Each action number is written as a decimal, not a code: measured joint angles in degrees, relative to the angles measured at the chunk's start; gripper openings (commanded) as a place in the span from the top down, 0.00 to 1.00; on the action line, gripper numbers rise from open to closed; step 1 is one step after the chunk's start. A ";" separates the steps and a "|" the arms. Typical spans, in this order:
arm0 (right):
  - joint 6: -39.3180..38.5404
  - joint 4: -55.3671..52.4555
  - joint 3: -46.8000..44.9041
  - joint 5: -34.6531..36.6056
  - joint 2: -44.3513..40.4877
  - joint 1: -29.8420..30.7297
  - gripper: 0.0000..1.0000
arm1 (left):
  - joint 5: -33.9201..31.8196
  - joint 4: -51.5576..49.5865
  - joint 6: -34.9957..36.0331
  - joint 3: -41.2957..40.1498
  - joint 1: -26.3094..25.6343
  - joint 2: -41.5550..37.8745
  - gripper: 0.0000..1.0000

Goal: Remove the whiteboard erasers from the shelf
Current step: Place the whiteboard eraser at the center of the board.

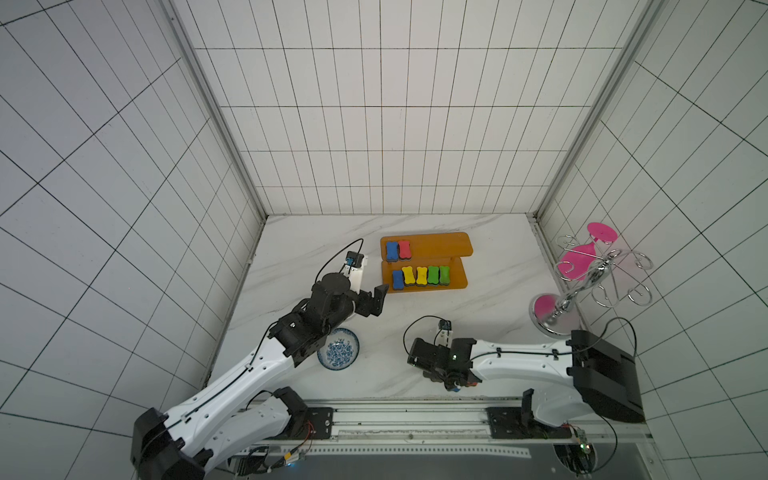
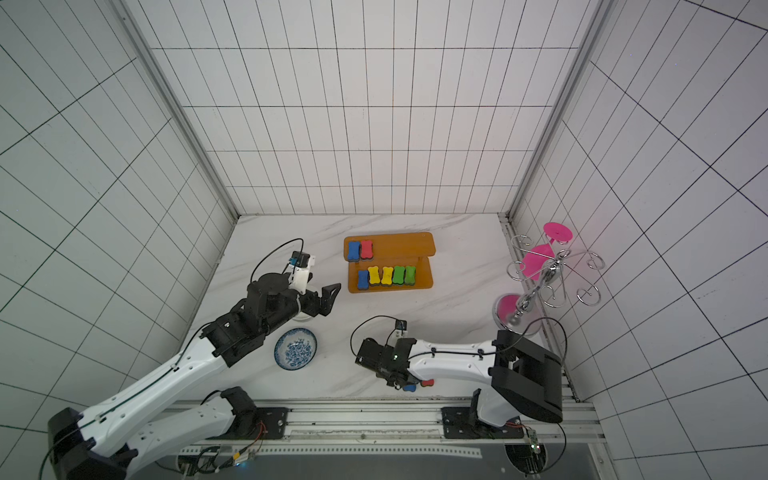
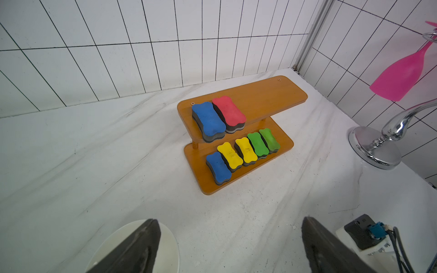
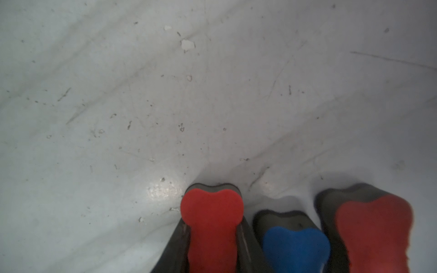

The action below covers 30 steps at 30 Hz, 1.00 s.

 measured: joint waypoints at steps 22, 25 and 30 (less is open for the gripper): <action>2.29 -3.93 -0.98 -0.04 -1.81 2.21 0.68 | -0.22 0.28 0.42 0.00 0.00 1.16 0.03; 2.08 -4.57 -0.66 0.11 -1.55 2.67 0.66 | -0.39 0.37 0.44 0.00 0.00 1.16 0.03; 1.84 -5.14 -0.33 0.44 -1.18 3.04 0.61 | -0.55 0.39 0.46 0.00 0.00 1.16 0.03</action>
